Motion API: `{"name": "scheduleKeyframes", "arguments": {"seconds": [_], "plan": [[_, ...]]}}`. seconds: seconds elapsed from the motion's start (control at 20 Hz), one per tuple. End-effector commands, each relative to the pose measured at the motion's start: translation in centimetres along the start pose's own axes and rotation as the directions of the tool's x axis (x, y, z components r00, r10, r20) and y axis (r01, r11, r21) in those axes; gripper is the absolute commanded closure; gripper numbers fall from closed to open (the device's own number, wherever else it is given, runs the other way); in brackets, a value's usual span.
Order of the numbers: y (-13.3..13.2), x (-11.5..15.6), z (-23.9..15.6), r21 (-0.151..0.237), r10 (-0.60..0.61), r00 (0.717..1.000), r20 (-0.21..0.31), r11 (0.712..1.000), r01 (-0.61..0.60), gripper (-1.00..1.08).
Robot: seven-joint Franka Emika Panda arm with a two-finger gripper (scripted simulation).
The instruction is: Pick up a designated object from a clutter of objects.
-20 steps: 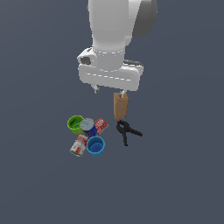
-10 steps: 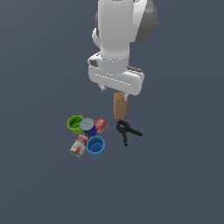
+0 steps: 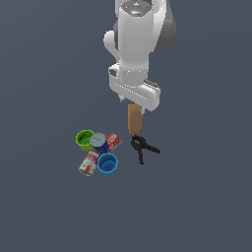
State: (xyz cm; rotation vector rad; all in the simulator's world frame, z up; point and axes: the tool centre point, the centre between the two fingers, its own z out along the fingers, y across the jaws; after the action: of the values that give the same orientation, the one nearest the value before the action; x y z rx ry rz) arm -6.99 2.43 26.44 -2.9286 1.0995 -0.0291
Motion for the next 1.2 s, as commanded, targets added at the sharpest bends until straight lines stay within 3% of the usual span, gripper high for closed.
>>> {"name": "scheduleKeyframes", "arguments": {"seconds": [0.0,0.5,1.15], "plan": [[0.2,-0.8,0.6,0.000,0.061,0.998,0.002,0.998,-0.061,-0.92],[1.3,-3.8,3.1,-0.007,0.295,0.956,0.007,0.956,-0.295,-0.92],[3.2,-7.3,6.0,-0.019,0.552,0.834,0.003,0.834,-0.552,-0.92]]}}
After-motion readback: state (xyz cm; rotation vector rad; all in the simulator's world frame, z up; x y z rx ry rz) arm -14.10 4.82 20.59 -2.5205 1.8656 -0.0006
